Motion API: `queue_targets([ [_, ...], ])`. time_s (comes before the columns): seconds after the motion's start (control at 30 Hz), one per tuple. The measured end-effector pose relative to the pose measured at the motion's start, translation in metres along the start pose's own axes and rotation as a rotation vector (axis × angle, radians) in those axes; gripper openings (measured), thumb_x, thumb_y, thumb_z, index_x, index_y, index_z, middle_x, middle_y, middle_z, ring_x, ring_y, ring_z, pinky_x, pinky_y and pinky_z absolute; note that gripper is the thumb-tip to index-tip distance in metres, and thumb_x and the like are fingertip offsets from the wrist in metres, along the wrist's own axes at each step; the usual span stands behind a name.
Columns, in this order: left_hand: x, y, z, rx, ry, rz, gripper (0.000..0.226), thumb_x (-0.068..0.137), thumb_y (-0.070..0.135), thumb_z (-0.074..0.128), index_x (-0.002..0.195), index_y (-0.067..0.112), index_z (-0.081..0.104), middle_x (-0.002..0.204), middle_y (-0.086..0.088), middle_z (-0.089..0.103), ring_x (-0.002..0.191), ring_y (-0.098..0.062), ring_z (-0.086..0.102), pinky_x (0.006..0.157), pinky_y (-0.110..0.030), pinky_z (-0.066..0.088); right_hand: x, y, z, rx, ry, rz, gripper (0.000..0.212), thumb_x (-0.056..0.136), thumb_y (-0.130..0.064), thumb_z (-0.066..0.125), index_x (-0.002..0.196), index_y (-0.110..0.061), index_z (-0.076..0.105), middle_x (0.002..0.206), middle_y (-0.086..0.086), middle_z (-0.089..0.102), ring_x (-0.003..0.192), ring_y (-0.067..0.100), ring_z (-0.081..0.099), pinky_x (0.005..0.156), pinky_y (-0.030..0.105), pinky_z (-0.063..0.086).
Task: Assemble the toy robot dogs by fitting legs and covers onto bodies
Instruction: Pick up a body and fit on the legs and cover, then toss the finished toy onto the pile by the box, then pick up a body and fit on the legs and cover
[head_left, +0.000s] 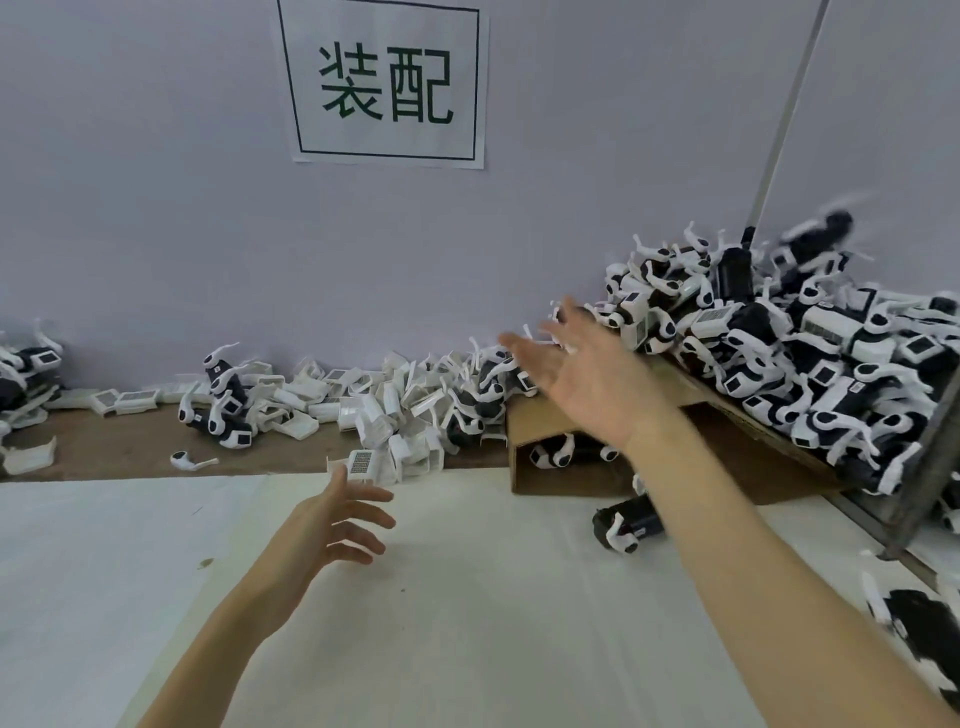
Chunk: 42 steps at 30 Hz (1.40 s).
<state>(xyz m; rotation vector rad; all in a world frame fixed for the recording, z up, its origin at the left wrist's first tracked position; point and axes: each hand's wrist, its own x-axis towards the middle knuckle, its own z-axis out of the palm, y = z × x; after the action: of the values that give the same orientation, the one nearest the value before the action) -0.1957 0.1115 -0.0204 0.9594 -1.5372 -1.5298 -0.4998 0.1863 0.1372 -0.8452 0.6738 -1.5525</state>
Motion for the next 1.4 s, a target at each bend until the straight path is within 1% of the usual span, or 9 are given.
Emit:
queue_targets([
  [0.23, -0.006, 0.001, 0.007, 0.167, 0.07, 0.005, 0.057, 0.108, 0.057, 0.043, 0.102, 0.016, 0.083, 0.099, -0.01, 0.08, 0.081, -0.029, 0.075, 0.078, -0.038, 0.059, -0.035, 0.162, -0.004, -0.019, 0.1, 0.357, 0.041, 0.103, -0.029, 0.062, 0.131, 0.0, 0.067, 0.114, 0.017, 0.074, 0.099, 0.028, 0.073, 0.091, 0.036, 0.059],
  [0.4, -0.007, -0.003, 0.011, 0.46, 0.279, 0.081, 0.038, 0.112, 0.042, 0.049, 0.096, 0.021, 0.076, 0.085, 0.004, 0.077, 0.074, -0.016, 0.07, 0.074, -0.034, 0.058, -0.038, 0.195, 0.005, 0.093, 0.132, 0.4, 0.039, 0.102, -0.026, 0.061, 0.129, 0.0, 0.07, 0.103, 0.016, 0.073, 0.09, 0.027, 0.072, 0.087, 0.036, 0.056],
  [0.6, 0.014, 0.01, -0.045, 0.868, 0.686, 0.114, 0.023, 0.108, 0.031, 0.054, 0.108, 0.014, 0.07, 0.114, -0.004, 0.067, 0.108, -0.026, 0.061, 0.089, -0.039, 0.048, -0.036, 0.2, 0.001, 0.21, 0.047, 0.407, 0.041, 0.094, -0.03, 0.062, 0.119, -0.001, 0.077, 0.094, 0.013, 0.069, 0.08, 0.025, 0.069, 0.071, 0.033, 0.063],
  [0.77, -0.008, 0.033, -0.152, 1.772, 0.699, -0.502, 0.047, 0.108, 0.038, 0.048, 0.146, 0.011, 0.05, 0.151, -0.016, 0.043, 0.144, -0.04, 0.037, 0.111, -0.066, 0.04, -0.035, 0.201, 0.003, 0.154, 0.031, 0.405, 0.041, 0.093, -0.032, 0.062, 0.118, -0.004, 0.077, 0.096, 0.012, 0.069, 0.082, 0.024, 0.067, 0.08, 0.034, 0.057],
  [0.87, -0.031, 0.038, -0.195, 1.836, 0.807, -0.9, 0.068, 0.109, 0.053, 0.04, 0.159, 0.007, 0.034, 0.162, -0.026, 0.03, 0.15, -0.054, 0.027, 0.107, -0.08, 0.037, -0.033, 0.2, 0.001, 0.14, 0.048, 0.385, 0.042, 0.091, -0.032, 0.064, 0.119, -0.003, 0.076, 0.096, 0.012, 0.067, 0.081, 0.025, 0.065, 0.084, 0.037, 0.049],
  [0.97, -0.041, 0.034, -0.206, 1.765, 0.821, -1.024, 0.065, 0.11, 0.044, 0.041, 0.161, 0.006, 0.031, 0.164, -0.031, 0.023, 0.141, -0.062, 0.035, 0.094, -0.069, 0.054, -0.033, 0.201, -0.001, 0.123, 0.055, 0.372, 0.042, 0.09, -0.032, 0.065, 0.118, -0.003, 0.077, 0.095, 0.011, 0.067, 0.079, 0.024, 0.064, 0.083, 0.038, 0.048],
  [1.13, -0.048, 0.027, -0.208, 1.901, 0.716, -0.842, 0.044, 0.108, 0.014, 0.051, 0.15, 0.003, 0.05, 0.147, -0.029, 0.04, 0.118, -0.045, 0.056, 0.073, -0.043, 0.066, -0.036, 0.202, 0.003, 0.086, 0.047, 0.383, 0.041, 0.09, -0.031, 0.065, 0.117, -0.003, 0.078, 0.094, 0.012, 0.067, 0.078, 0.024, 0.064, 0.081, 0.038, 0.047],
  [1.27, -0.043, 0.023, -0.21, 1.97, 0.645, -0.573, 0.04, 0.105, 0.005, 0.055, 0.145, 0.012, 0.059, 0.145, -0.018, 0.046, 0.126, -0.037, 0.054, 0.092, -0.038, 0.062, -0.037, 0.201, 0.005, 0.078, 0.052, 0.379, 0.04, 0.091, -0.03, 0.064, 0.117, -0.003, 0.078, 0.094, 0.012, 0.067, 0.077, 0.024, 0.064, 0.079, 0.037, 0.048],
  [1.4, -0.024, 0.02, -0.197, 1.883, 0.484, -0.169, 0.038, 0.107, 0.012, 0.051, 0.144, 0.017, 0.057, 0.146, -0.008, 0.046, 0.126, -0.03, 0.052, 0.088, -0.038, 0.059, -0.038, 0.195, 0.007, 0.073, 0.087, 0.373, 0.04, 0.091, -0.03, 0.065, 0.117, -0.003, 0.077, 0.093, 0.012, 0.067, 0.077, 0.023, 0.063, 0.078, 0.036, 0.048],
])
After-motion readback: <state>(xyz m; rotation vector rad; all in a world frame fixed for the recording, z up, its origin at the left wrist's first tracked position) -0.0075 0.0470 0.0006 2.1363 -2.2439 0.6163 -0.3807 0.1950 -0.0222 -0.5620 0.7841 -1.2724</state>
